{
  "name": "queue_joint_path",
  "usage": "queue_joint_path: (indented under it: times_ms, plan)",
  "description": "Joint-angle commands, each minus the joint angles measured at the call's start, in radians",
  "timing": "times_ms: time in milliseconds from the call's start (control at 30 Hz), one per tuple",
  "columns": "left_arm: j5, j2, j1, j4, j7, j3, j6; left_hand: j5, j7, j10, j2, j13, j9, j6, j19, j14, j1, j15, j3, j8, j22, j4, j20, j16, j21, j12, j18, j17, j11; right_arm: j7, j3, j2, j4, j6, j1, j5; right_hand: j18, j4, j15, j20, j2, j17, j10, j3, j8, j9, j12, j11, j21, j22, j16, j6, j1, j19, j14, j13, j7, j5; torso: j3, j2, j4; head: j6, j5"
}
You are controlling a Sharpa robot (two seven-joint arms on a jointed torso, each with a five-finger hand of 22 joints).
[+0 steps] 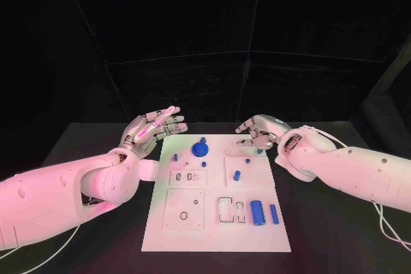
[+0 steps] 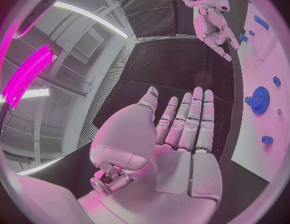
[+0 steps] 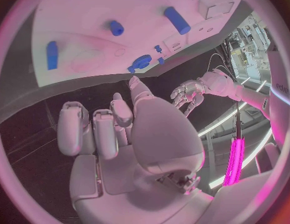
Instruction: Assemble the parts on the task board
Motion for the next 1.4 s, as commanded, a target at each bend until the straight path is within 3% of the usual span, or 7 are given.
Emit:
queue_joint_path:
  times_ms: [33, 167, 500, 567, 733, 1000, 1400]
  plan:
    - [-0.002, -0.001, 0.001, -0.003, 0.012, 0.001, 0.009, 0.003, 0.079, 0.006, 0.007, -0.001, 0.001, 0.01, 0.005, 0.006, 0.006, 0.0, 0.002, 0.002, -0.002, -0.003, 0.0, -0.006, -0.001, -0.003, 0.015, -0.002, -0.002, 0.123, 0.0, -0.035, 0.0, 0.055, 0.003, 0.174, 0.001, -0.016, 0.003, 0.0, -0.003, 0.047, -0.008, -0.002, 0.0, 0.001, -0.006, 0.0, -0.006, -0.002, -0.005, -0.005, 0.021, -0.008, 0.058, -0.002, -0.002, 0.008, 0.0, -0.006, -0.0115, 0.003, -0.005]
    - [-0.002, 0.0, 0.001, -0.006, 0.013, 0.001, 0.01, 0.003, 0.079, 0.007, 0.007, -0.001, 0.001, 0.013, 0.005, 0.006, 0.007, 0.0, 0.003, 0.003, -0.002, -0.004, 0.0, -0.006, -0.001, -0.003, 0.015, -0.002, -0.002, 0.15, 0.0, -0.069, -0.019, 0.075, 0.003, 0.199, 0.002, -0.03, 0.001, 0.0, -0.01, 0.044, -0.01, -0.004, 0.0, 0.001, -0.01, -0.002, -0.008, -0.005, -0.007, -0.007, 0.035, -0.01, 0.057, -0.005, -0.004, 0.016, 0.001, -0.008, -0.0156, 0.004, -0.014]
    - [-0.002, 0.006, 0.001, -0.013, 0.012, 0.001, 0.013, 0.003, 0.079, 0.007, 0.007, -0.001, 0.001, 0.013, 0.005, 0.006, 0.007, 0.0, 0.003, 0.003, -0.002, -0.004, 0.0, -0.006, -0.001, -0.003, 0.015, -0.002, -0.002, 0.182, -0.001, -0.054, -0.119, 0.109, -0.004, 0.213, 0.003, -0.055, 0.0, -0.002, -0.015, 0.043, -0.012, -0.004, -0.001, 0.001, -0.014, -0.004, -0.01, -0.009, -0.008, -0.011, 0.059, -0.013, 0.057, -0.008, -0.006, 0.032, 0.0039, -0.005, -0.0126, 0.005, -0.027]
    - [-0.002, 0.007, 0.001, -0.014, 0.012, 0.001, 0.013, 0.003, 0.079, 0.007, 0.007, -0.001, 0.001, 0.013, 0.005, 0.006, 0.007, 0.0, 0.003, 0.003, -0.002, -0.004, 0.0, -0.006, -0.001, -0.003, 0.015, -0.002, -0.002, 0.185, -0.001, -0.048, -0.135, 0.114, -0.011, 0.213, 0.003, -0.057, -0.001, -0.002, -0.015, 0.043, -0.013, -0.004, -0.001, 0.0, -0.016, -0.004, -0.011, -0.01, -0.009, -0.012, 0.062, -0.014, 0.057, -0.009, -0.006, 0.032, 0.0014, -0.005, -0.0112, 0.004, -0.029]
    - [-0.002, 0.009, 0.001, -0.017, 0.011, 0.001, 0.014, 0.003, 0.079, 0.007, 0.007, -0.001, 0.001, 0.013, 0.005, 0.006, 0.007, 0.0, 0.003, 0.003, -0.002, -0.004, 0.0, -0.006, -0.001, -0.003, 0.015, -0.002, -0.002, 0.187, -0.001, -0.033, -0.167, 0.128, -0.023, 0.209, 0.003, -0.063, -0.001, -0.002, -0.014, 0.043, -0.013, -0.003, -0.001, 0.0, -0.017, -0.005, -0.012, -0.011, -0.009, -0.013, 0.067, -0.015, 0.057, -0.01, -0.006, 0.032, 0.001, -0.005, -0.0099, 0.001, -0.031]
    - [-0.002, 0.011, 0.001, -0.022, 0.01, 0.001, 0.015, 0.003, 0.079, 0.007, 0.007, -0.001, 0.001, 0.013, 0.005, 0.006, 0.007, 0.0, 0.003, 0.003, -0.002, -0.004, 0.0, -0.006, -0.001, -0.003, 0.015, -0.002, -0.002, 0.187, -0.001, -0.024, -0.184, 0.145, -0.041, 0.191, 0.003, -0.066, -0.001, -0.003, -0.014, 0.042, -0.013, -0.002, 0.0, 0.001, -0.016, -0.005, -0.013, -0.012, -0.009, -0.013, 0.07, -0.015, 0.057, -0.009, -0.007, 0.032, 0.001, -0.006, -0.0124, -0.006, -0.028]
    - [-0.002, 0.012, 0.001, -0.024, 0.009, 0.001, 0.015, 0.003, 0.079, 0.007, 0.007, -0.001, 0.001, 0.013, 0.005, 0.006, 0.007, 0.0, 0.003, 0.003, -0.002, -0.004, 0.0, -0.006, -0.001, -0.003, 0.015, -0.002, -0.002, 0.181, -0.001, -0.02, -0.195, 0.147, -0.046, 0.188, 0.003, -0.064, -0.001, -0.003, -0.009, 0.044, -0.01, -0.003, 0.003, 0.002, -0.014, -0.004, -0.013, -0.012, -0.009, -0.007, 0.064, -0.015, 0.057, -0.006, -0.006, 0.031, 0.0006, -0.006, -0.0107, -0.008, -0.031]
